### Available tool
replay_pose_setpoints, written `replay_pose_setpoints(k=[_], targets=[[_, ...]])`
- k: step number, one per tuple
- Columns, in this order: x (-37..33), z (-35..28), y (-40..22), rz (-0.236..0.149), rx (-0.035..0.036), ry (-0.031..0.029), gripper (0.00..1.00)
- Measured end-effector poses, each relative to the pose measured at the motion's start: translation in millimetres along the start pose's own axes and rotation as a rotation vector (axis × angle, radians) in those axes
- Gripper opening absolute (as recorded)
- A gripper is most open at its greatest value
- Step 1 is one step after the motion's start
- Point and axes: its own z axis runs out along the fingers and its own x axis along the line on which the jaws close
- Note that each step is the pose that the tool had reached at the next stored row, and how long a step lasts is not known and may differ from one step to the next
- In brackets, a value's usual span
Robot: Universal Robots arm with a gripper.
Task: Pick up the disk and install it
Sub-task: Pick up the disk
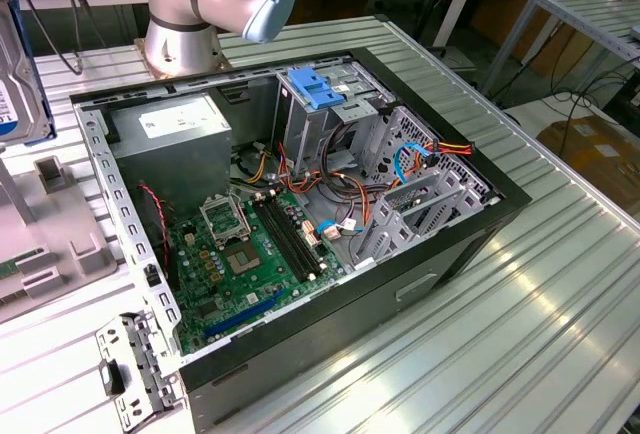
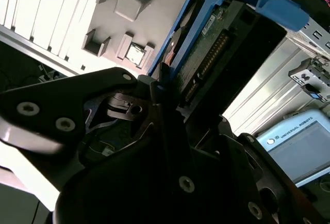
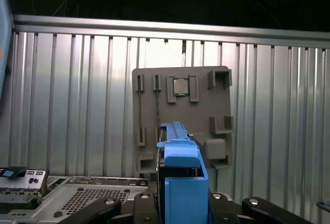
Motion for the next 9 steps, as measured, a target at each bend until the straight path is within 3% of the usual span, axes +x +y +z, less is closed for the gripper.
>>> replay_pose_setpoints(k=[9], targets=[[13.5,-0.4,-4.6,0.000,-0.0007,0.0000,0.37]])
